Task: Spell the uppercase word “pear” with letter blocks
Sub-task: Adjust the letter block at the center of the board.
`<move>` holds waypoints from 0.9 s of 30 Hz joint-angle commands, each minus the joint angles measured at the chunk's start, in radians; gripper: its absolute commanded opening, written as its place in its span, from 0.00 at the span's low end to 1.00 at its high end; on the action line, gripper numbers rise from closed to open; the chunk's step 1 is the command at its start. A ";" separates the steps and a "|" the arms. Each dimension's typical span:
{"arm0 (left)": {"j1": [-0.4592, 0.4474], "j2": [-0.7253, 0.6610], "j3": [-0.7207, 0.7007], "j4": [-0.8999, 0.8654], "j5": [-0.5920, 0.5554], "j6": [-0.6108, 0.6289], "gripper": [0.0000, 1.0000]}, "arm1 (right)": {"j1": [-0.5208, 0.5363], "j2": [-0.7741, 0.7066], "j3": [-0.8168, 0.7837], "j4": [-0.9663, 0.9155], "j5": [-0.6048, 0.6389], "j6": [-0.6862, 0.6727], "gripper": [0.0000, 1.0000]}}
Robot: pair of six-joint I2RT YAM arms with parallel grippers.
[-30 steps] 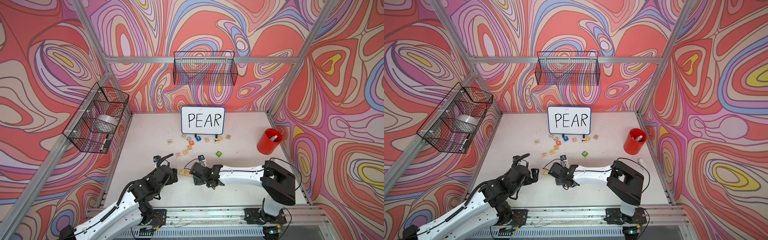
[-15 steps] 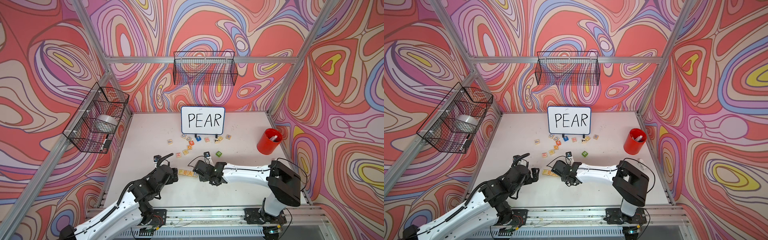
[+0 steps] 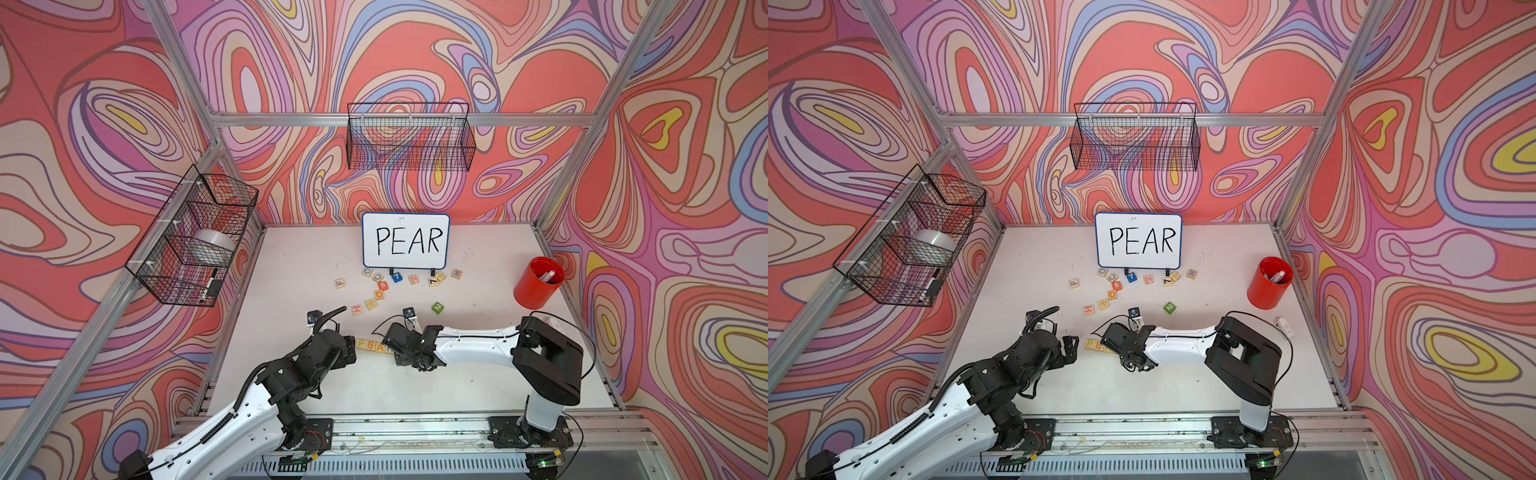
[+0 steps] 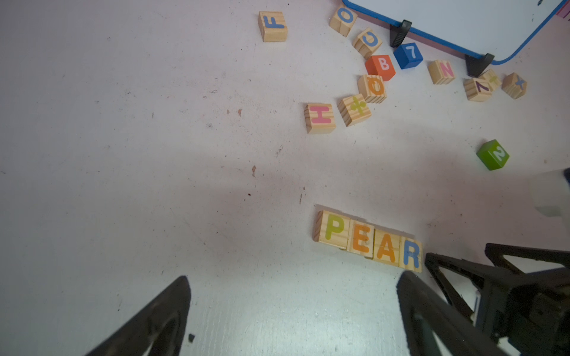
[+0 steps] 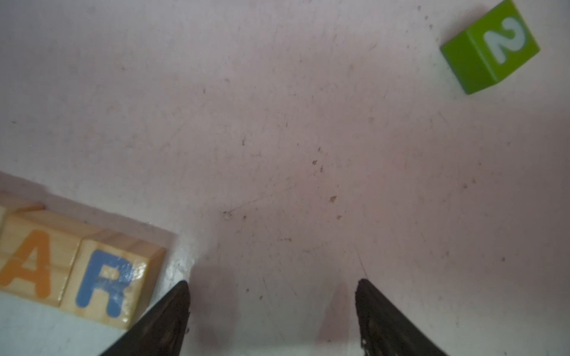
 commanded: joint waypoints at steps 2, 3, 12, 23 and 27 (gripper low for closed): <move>0.007 -0.009 0.022 -0.014 -0.027 -0.004 1.00 | -0.002 0.017 0.029 0.029 -0.018 -0.009 0.86; 0.006 -0.009 0.023 -0.014 -0.027 -0.003 1.00 | -0.002 0.018 0.031 0.030 -0.019 -0.009 0.86; 0.008 -0.017 0.022 -0.026 -0.030 -0.005 1.00 | -0.001 0.025 0.041 0.043 -0.026 -0.017 0.86; 0.009 0.000 0.022 0.010 -0.005 0.009 1.00 | -0.002 -0.016 0.032 -0.009 0.051 -0.001 0.86; 0.022 0.071 0.007 0.104 0.094 0.064 1.00 | -0.021 -0.048 0.044 -0.092 0.124 -0.018 0.89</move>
